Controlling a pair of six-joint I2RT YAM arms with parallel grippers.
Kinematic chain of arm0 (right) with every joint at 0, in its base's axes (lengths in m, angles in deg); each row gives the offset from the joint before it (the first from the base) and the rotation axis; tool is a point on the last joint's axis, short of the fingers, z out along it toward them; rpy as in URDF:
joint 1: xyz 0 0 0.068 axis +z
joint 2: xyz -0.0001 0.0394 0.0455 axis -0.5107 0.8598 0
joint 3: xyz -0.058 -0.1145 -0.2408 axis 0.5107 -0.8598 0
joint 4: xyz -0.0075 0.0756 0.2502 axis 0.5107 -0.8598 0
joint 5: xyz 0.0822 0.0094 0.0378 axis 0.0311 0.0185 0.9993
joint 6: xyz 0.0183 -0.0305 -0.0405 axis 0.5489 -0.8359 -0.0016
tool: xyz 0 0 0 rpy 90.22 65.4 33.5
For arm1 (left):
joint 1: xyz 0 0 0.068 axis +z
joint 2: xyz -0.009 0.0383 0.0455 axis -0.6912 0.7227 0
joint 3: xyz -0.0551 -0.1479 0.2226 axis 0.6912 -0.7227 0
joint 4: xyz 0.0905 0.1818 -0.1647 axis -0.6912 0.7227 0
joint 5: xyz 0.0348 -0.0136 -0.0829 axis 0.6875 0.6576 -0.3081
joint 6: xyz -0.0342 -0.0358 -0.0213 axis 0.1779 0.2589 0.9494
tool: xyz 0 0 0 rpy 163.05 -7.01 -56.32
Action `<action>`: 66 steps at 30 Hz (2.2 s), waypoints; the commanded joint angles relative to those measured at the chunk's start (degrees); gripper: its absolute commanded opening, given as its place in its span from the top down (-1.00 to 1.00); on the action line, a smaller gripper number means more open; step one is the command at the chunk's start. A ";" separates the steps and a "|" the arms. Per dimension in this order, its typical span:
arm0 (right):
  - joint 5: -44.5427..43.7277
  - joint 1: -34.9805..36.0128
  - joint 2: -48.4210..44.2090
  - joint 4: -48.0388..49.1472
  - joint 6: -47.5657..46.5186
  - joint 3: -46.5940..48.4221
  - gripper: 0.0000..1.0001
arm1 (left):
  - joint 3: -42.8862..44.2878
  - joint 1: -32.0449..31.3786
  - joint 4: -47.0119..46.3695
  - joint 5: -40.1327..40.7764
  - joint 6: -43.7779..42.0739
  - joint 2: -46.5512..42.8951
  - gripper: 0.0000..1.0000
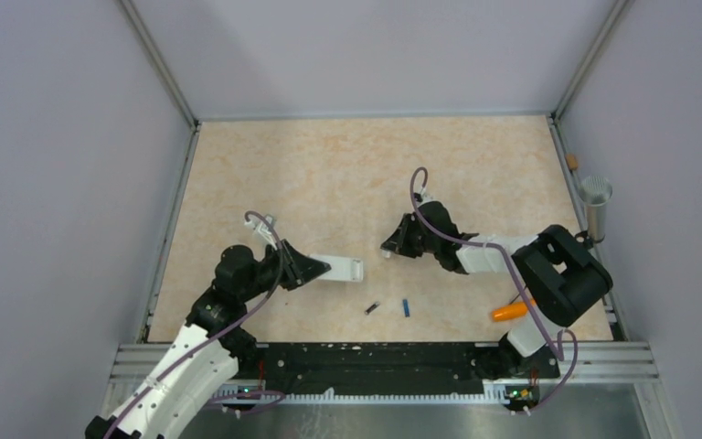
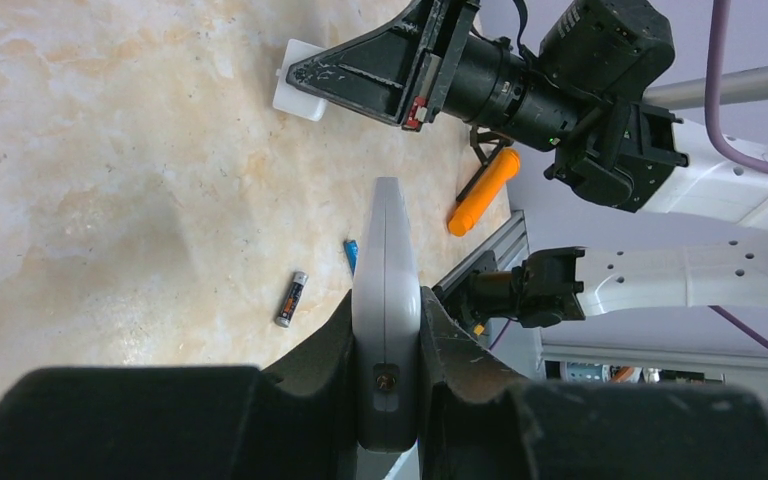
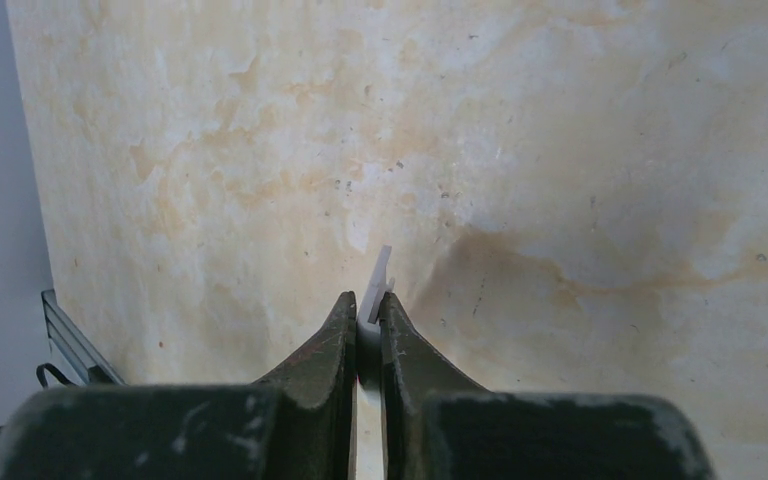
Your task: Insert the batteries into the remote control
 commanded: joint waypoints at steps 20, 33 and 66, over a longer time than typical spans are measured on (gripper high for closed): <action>-5.14 -1.82 -8.83 -9.12 -2.02 -0.95 0.28 | -9.80 0.27 -17.08 -1.64 9.15 5.53 1.00; -5.21 1.21 -19.34 -17.46 -8.40 -3.73 0.23 | -14.96 0.19 -25.95 1.22 11.76 16.97 1.00; -15.46 17.13 -24.15 -40.73 -11.42 -0.91 0.22 | 3.08 -2.66 18.72 7.20 -9.92 15.15 -0.34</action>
